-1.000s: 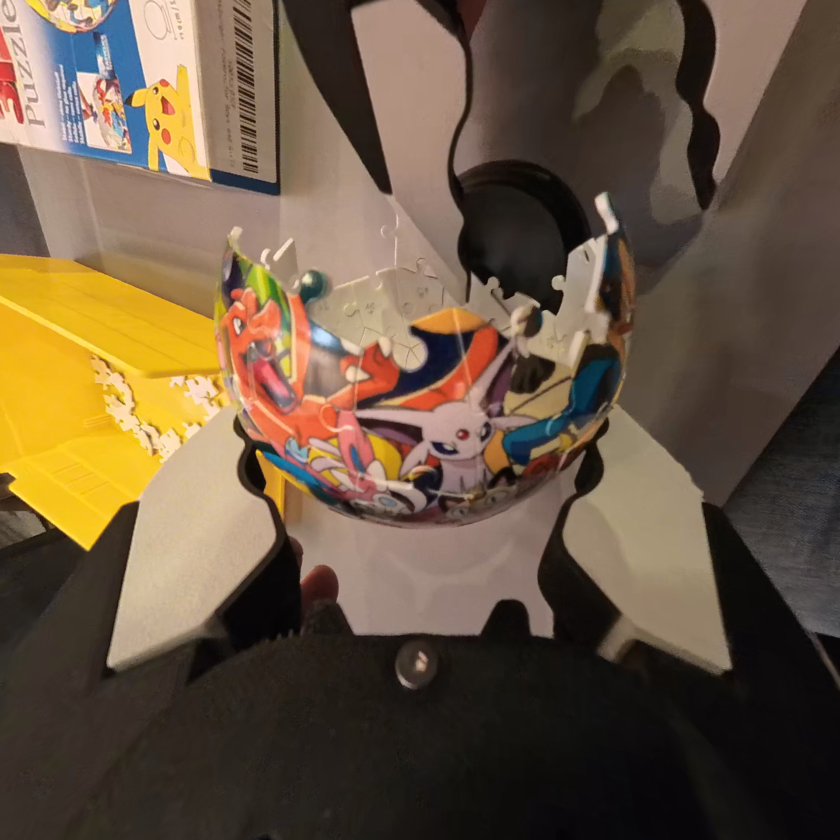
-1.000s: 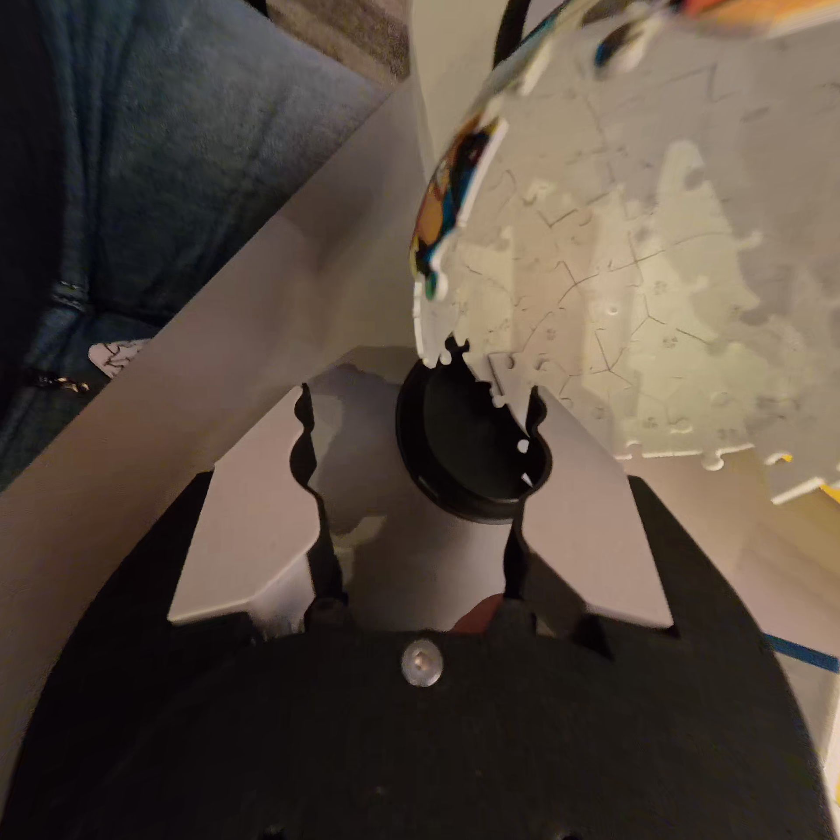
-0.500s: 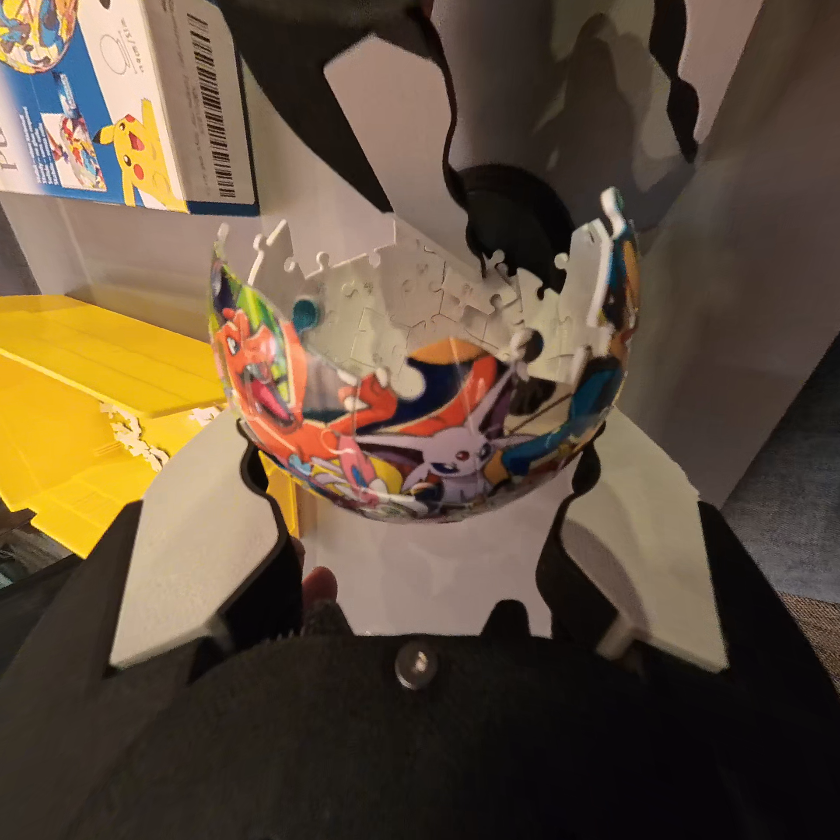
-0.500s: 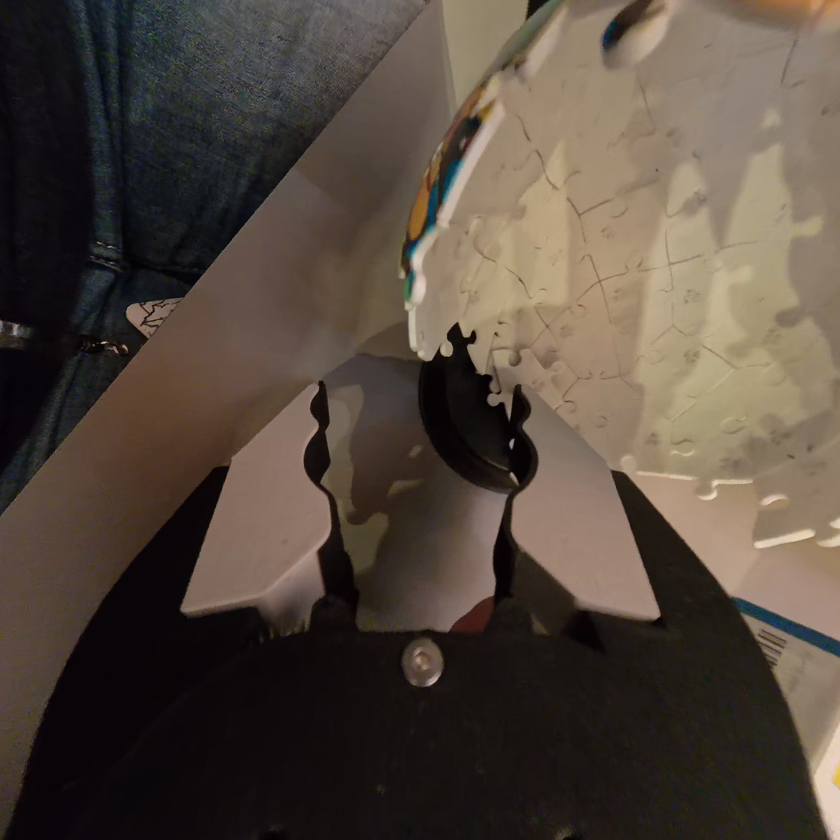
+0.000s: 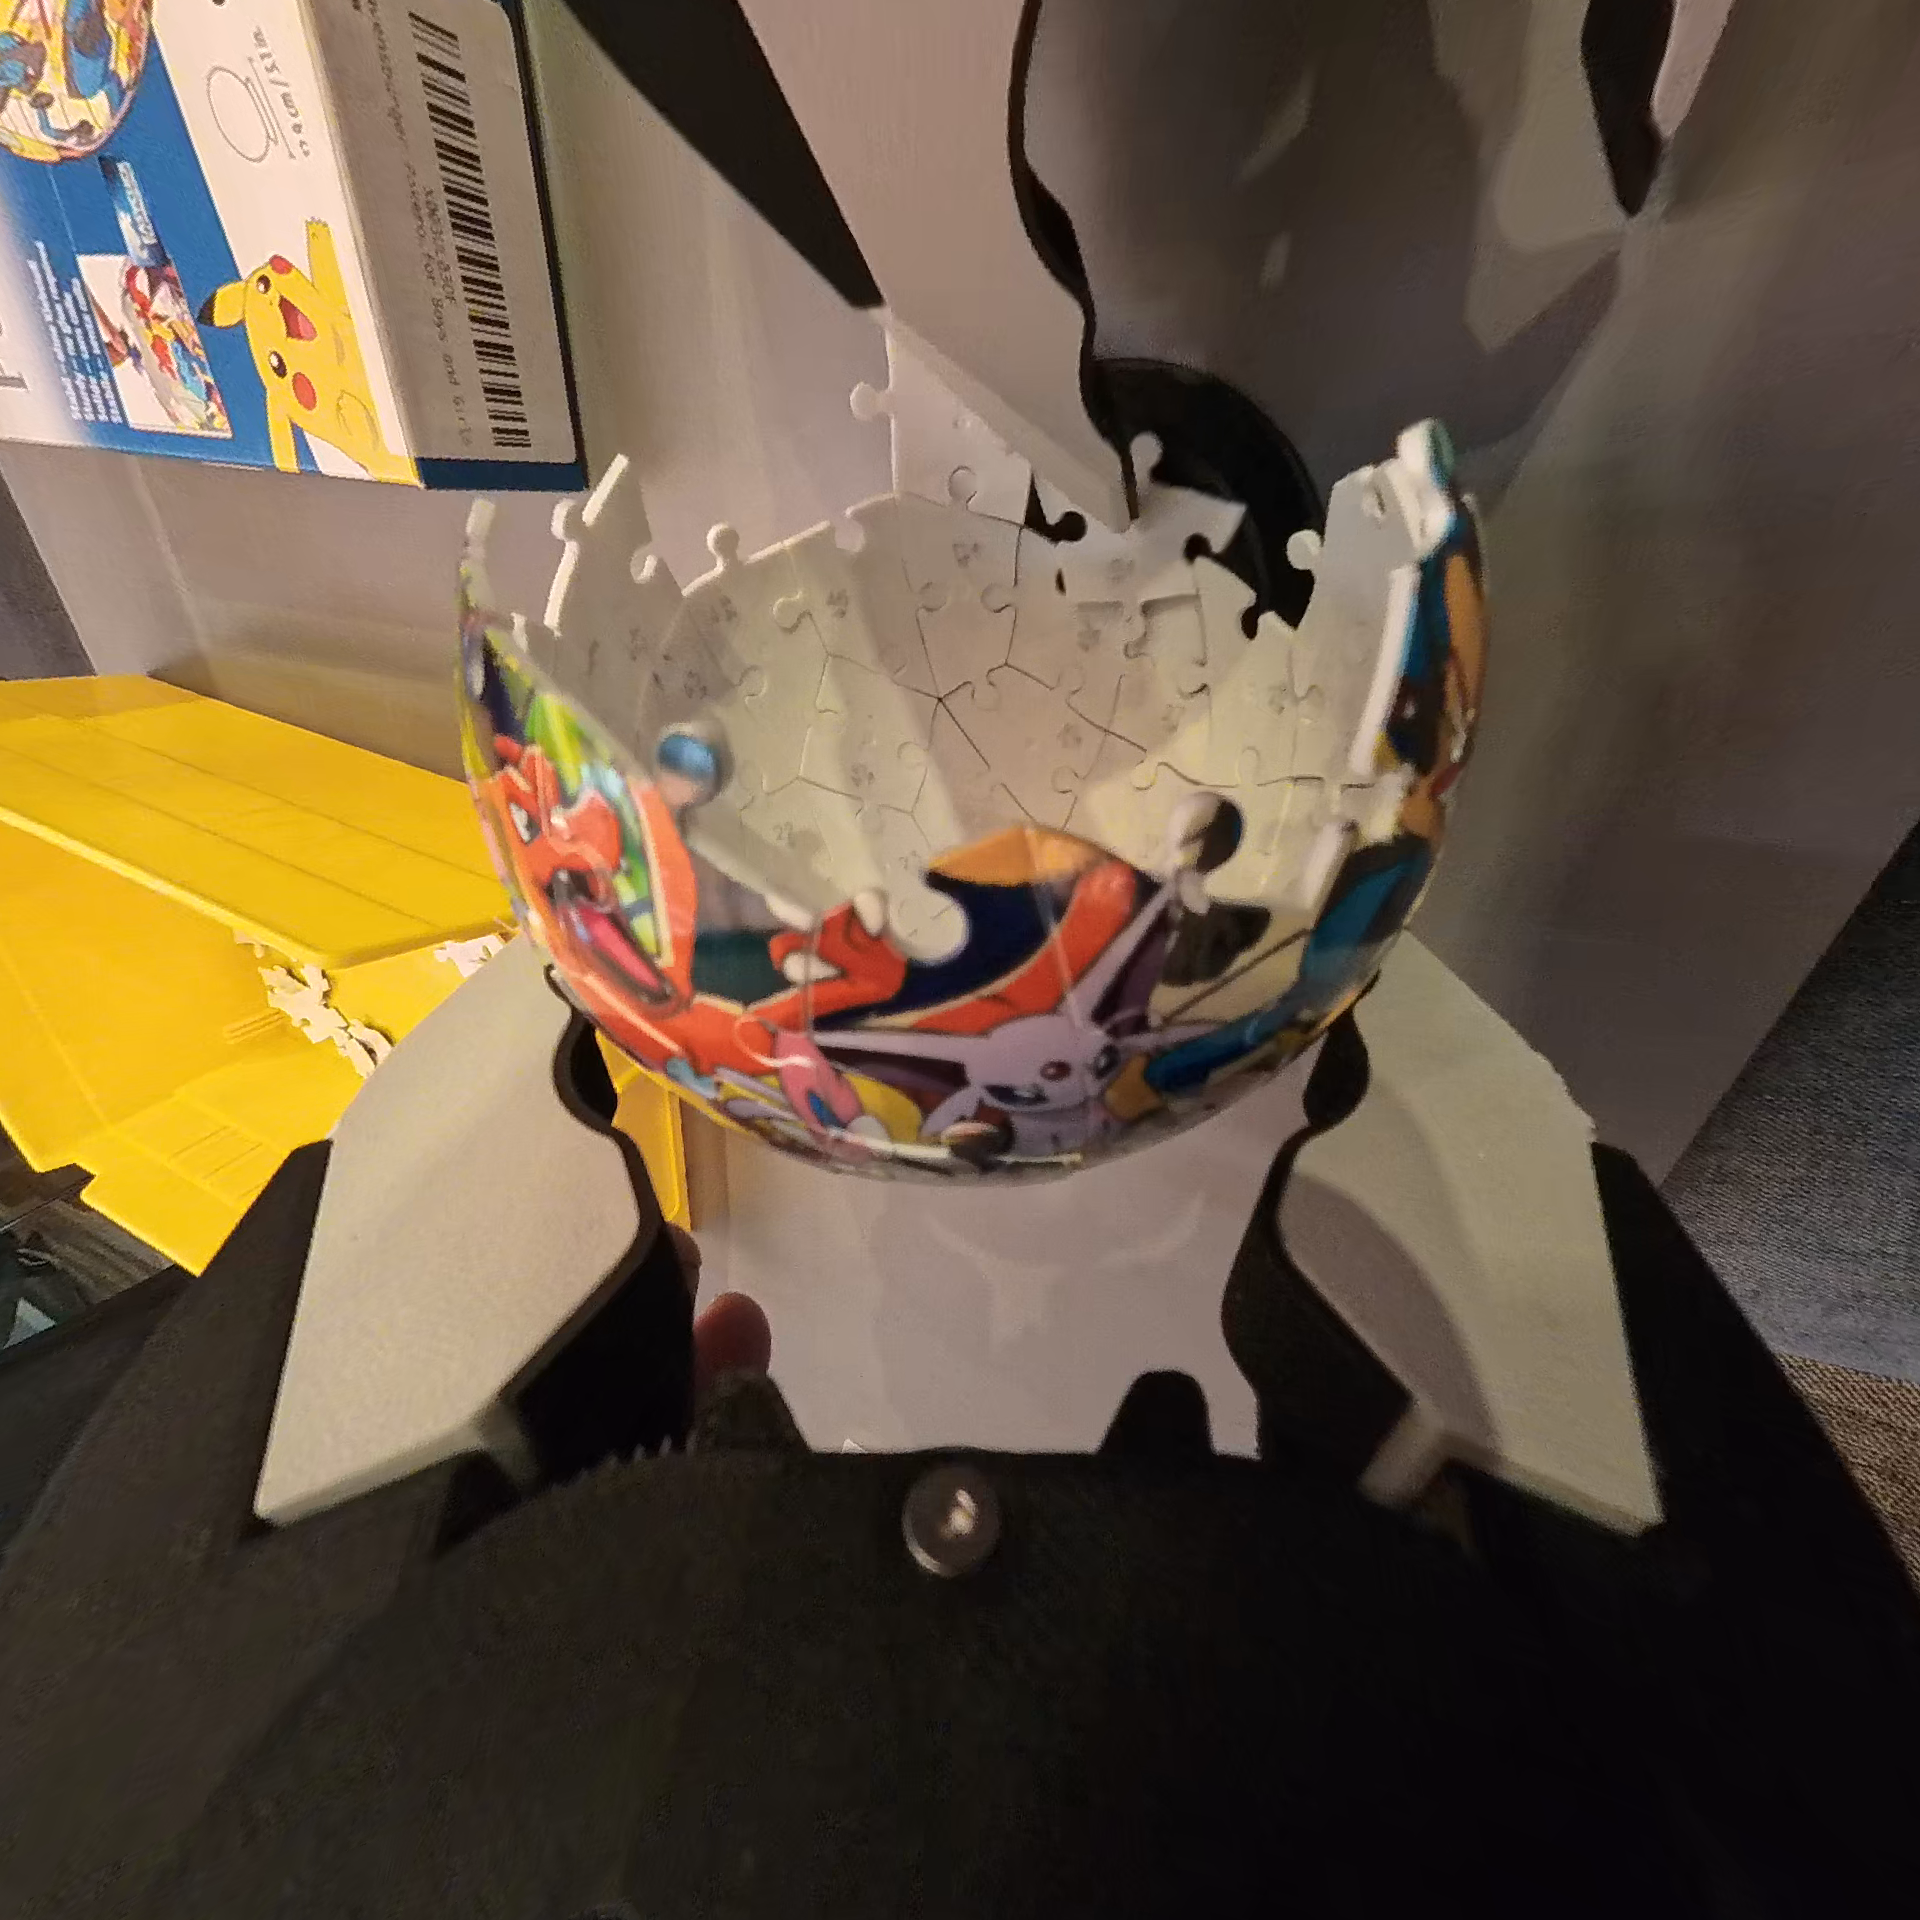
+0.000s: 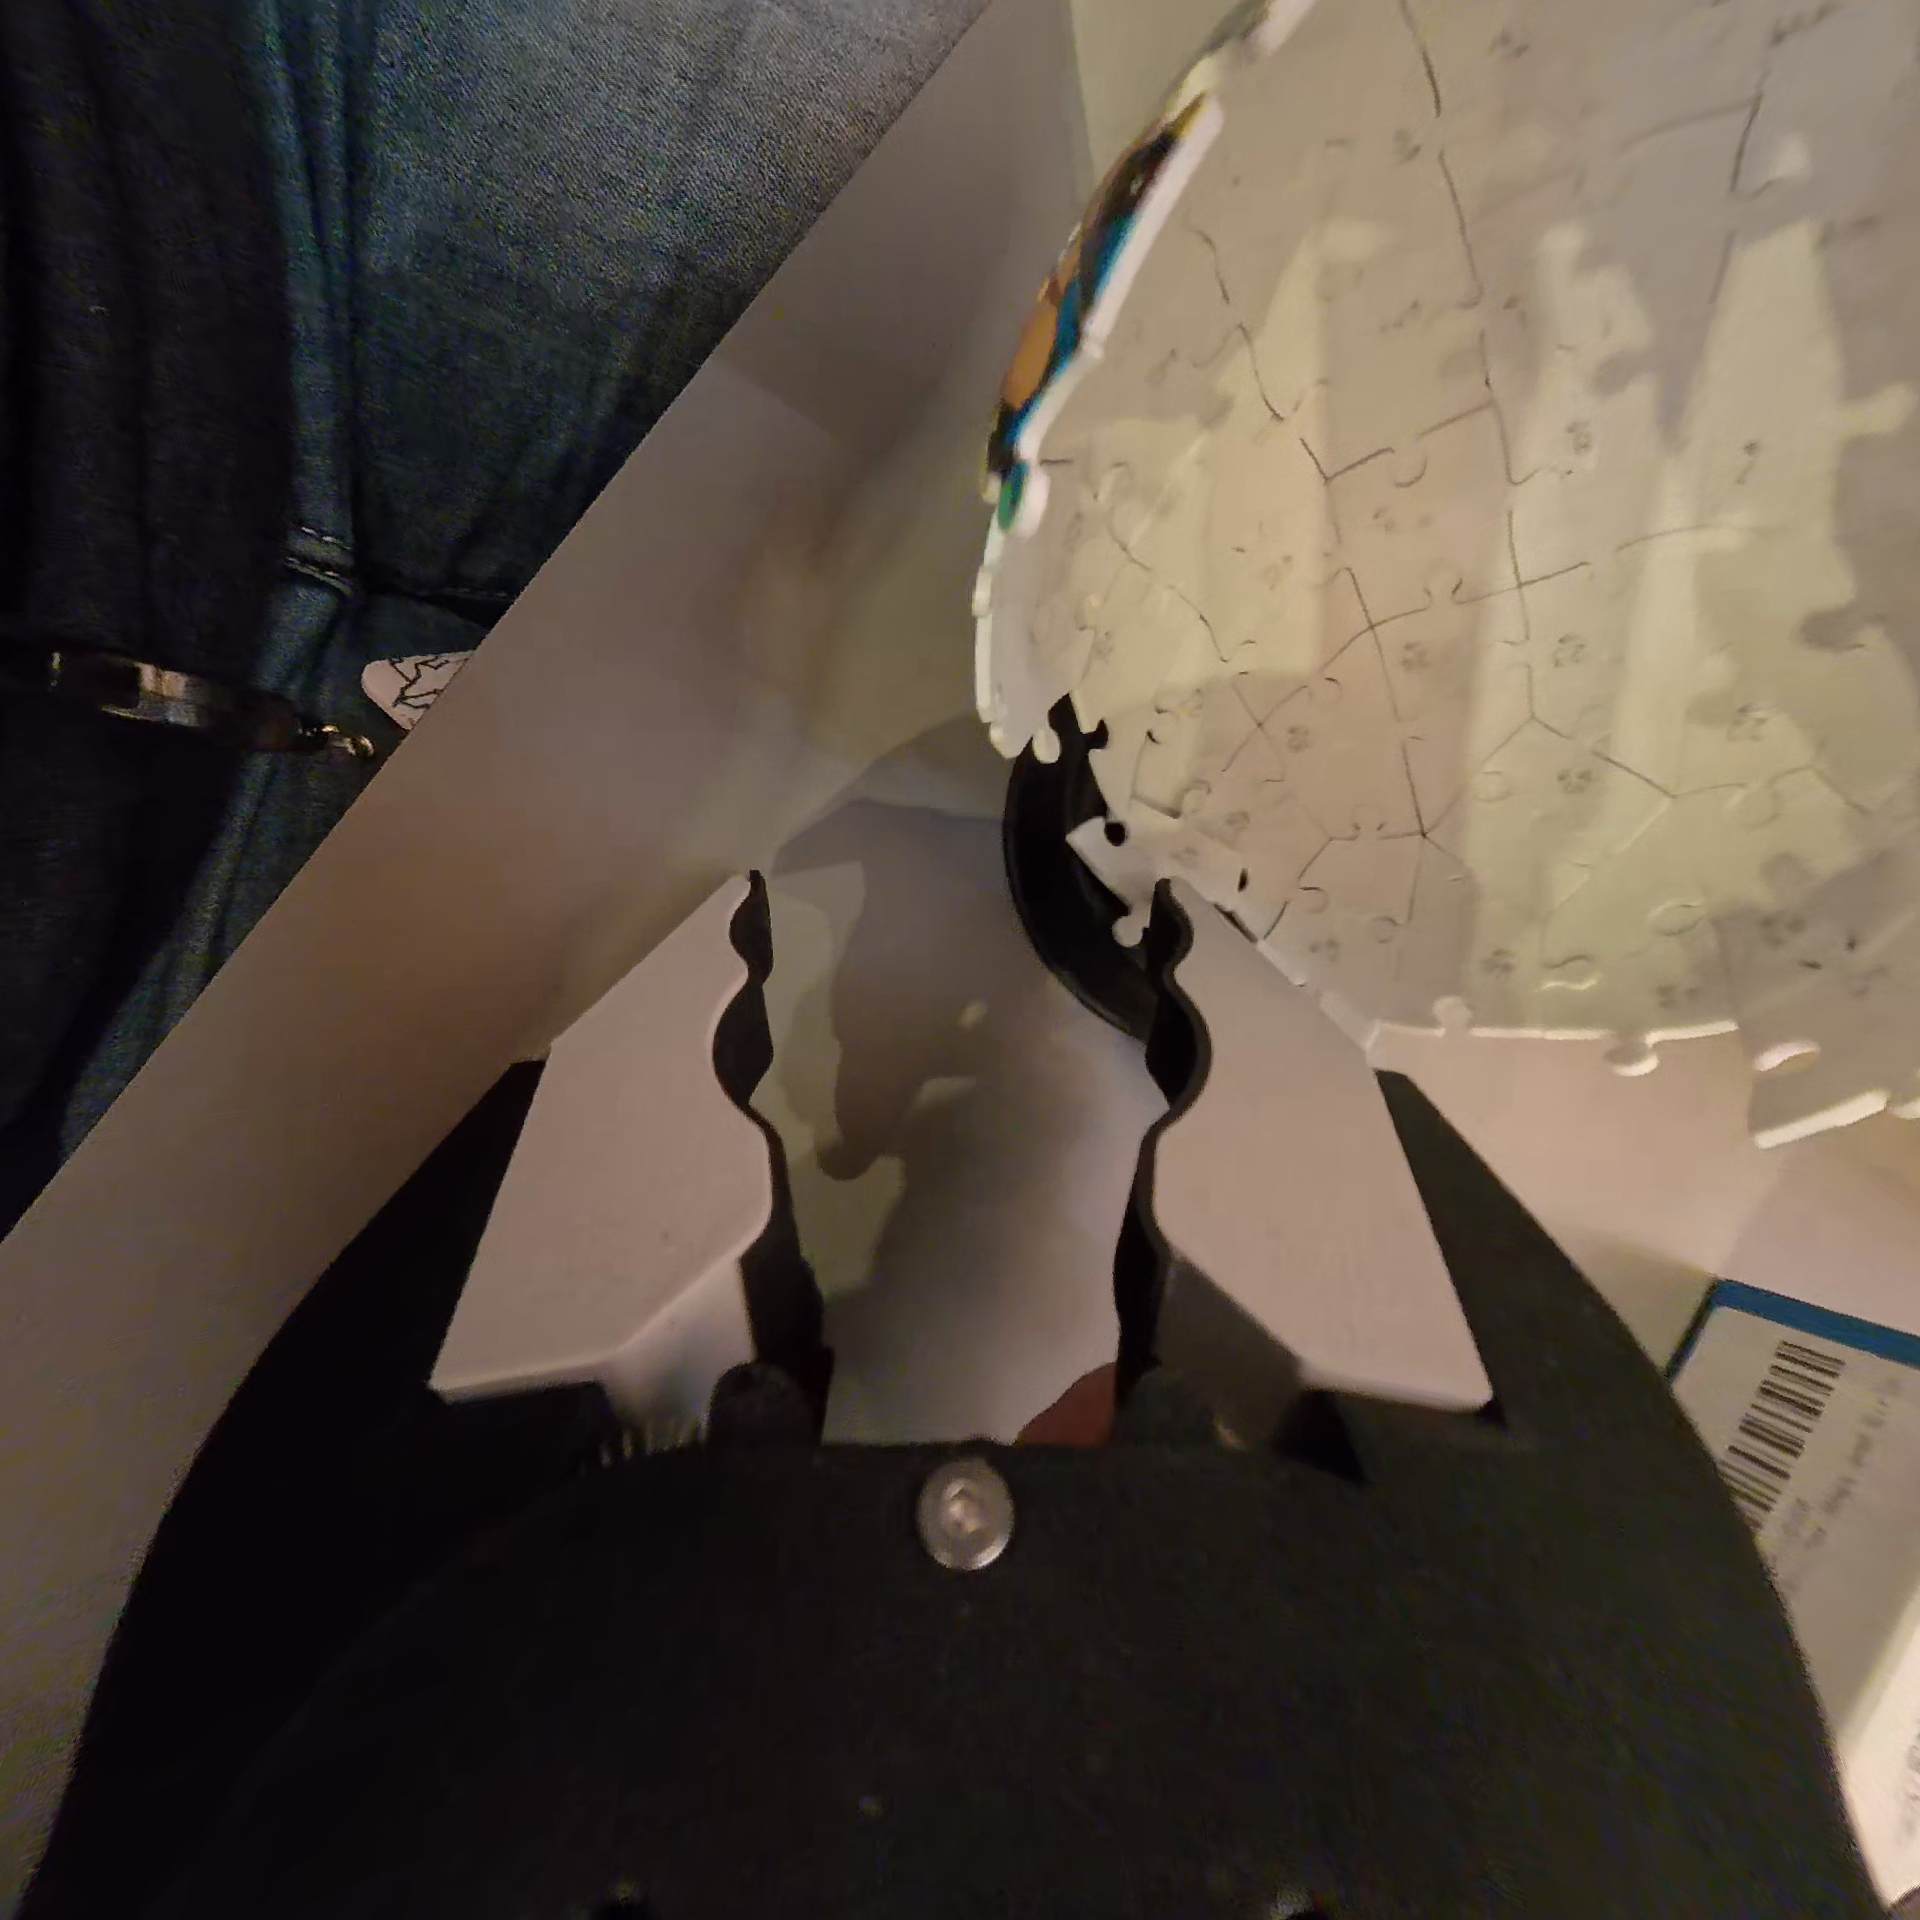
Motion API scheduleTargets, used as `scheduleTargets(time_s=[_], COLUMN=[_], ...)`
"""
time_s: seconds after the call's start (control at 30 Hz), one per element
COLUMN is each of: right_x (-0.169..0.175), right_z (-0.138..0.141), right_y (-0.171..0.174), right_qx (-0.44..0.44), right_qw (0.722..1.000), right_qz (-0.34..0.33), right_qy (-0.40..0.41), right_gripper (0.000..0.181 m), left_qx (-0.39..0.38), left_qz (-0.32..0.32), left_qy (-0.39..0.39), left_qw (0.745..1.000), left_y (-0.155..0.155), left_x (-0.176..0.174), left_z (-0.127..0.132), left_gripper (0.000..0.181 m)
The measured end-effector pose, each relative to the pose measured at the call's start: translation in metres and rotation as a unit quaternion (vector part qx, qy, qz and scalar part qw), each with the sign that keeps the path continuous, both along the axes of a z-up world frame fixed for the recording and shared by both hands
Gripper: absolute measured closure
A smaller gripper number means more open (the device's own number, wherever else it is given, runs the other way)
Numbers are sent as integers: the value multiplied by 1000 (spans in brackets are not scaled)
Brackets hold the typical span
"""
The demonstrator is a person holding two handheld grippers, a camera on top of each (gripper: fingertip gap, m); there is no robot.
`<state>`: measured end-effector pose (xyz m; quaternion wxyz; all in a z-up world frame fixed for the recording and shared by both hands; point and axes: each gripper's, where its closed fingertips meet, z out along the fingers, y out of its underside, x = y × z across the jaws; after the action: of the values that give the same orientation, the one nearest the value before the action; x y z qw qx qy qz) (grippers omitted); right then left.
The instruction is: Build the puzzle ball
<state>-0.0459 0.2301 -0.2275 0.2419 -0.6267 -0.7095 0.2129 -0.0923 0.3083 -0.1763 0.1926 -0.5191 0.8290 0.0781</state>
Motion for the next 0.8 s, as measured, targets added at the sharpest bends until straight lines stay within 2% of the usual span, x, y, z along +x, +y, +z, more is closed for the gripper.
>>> scheduleTargets(time_s=[0.43,0.53,0.8], right_x=[0,-1,0], right_z=[6,3,7], right_y=[-8,-15,-11], right_qx=[1,-2,0], right_qw=[1000,1000,999], right_qz=[-25,-18,-47], right_qy=[1,-2,13], right_gripper=[106,114,112], left_qx=[3,3,3], left_qz=[-1,1,2], left_qy=[0,-1,-3], left_qw=[1000,1000,1000], left_y=[1,1,2], left_x=[0,-1,-2], left_z=[0,0,0], left_gripper=[51,51,51])
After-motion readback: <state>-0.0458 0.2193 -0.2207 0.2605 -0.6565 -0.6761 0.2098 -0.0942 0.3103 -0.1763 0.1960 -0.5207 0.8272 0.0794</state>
